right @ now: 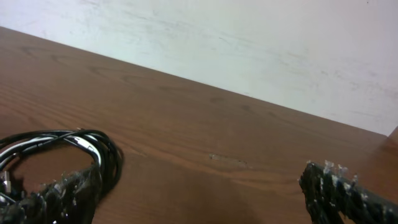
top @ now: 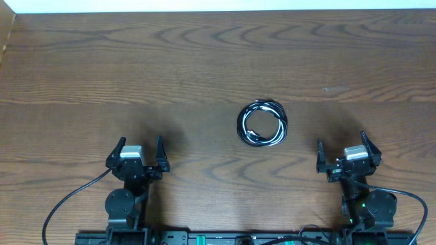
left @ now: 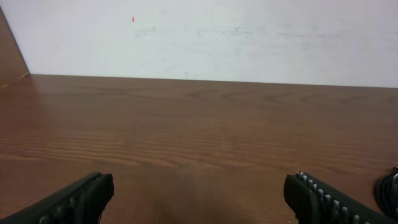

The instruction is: Untangle cables

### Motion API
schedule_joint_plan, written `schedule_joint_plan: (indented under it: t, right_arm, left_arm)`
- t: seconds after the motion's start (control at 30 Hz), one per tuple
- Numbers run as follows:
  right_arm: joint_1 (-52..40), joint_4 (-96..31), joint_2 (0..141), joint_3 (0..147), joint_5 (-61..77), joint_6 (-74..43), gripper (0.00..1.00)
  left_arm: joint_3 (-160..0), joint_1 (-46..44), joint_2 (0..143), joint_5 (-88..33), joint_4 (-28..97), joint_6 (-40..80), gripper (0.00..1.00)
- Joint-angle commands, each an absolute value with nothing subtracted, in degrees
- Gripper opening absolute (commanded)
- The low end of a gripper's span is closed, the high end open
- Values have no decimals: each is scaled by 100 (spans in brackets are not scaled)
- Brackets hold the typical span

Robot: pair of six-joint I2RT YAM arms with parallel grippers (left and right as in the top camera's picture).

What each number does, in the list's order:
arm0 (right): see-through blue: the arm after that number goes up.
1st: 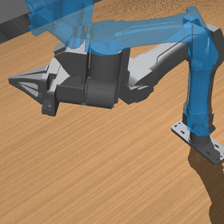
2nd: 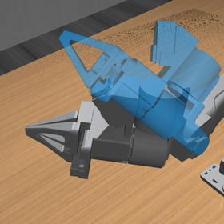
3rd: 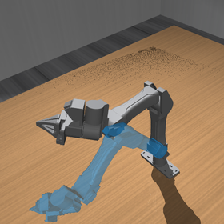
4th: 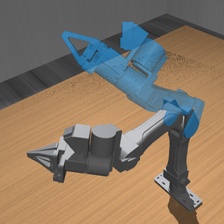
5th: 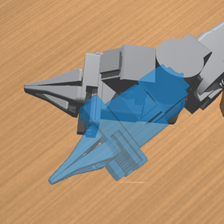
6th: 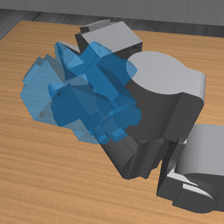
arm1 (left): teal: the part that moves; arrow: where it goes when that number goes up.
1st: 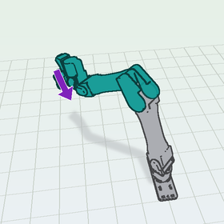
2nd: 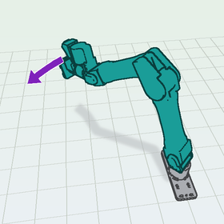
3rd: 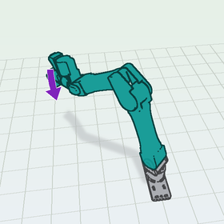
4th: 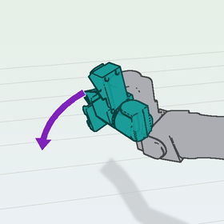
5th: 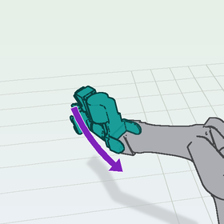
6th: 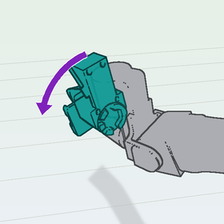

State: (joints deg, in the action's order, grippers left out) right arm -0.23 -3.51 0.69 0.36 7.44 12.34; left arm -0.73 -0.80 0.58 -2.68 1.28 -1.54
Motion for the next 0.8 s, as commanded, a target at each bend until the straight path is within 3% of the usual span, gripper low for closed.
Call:
schedule_joint_plan:
  t: [0.0,0.47,0.77]
  right_arm:
    - [45,-379,38,32,701,1164,99]
    - [45,-320,38,32,668,1162,99]
    - [45,-519,84,244,331,578,99]
  left_arm:
    - [-23,-49,23,-233,401,-211,93]
    - [-30,-49,23,-233,392,-165,93]
    - [-357,-49,259,-233,489,32,93]
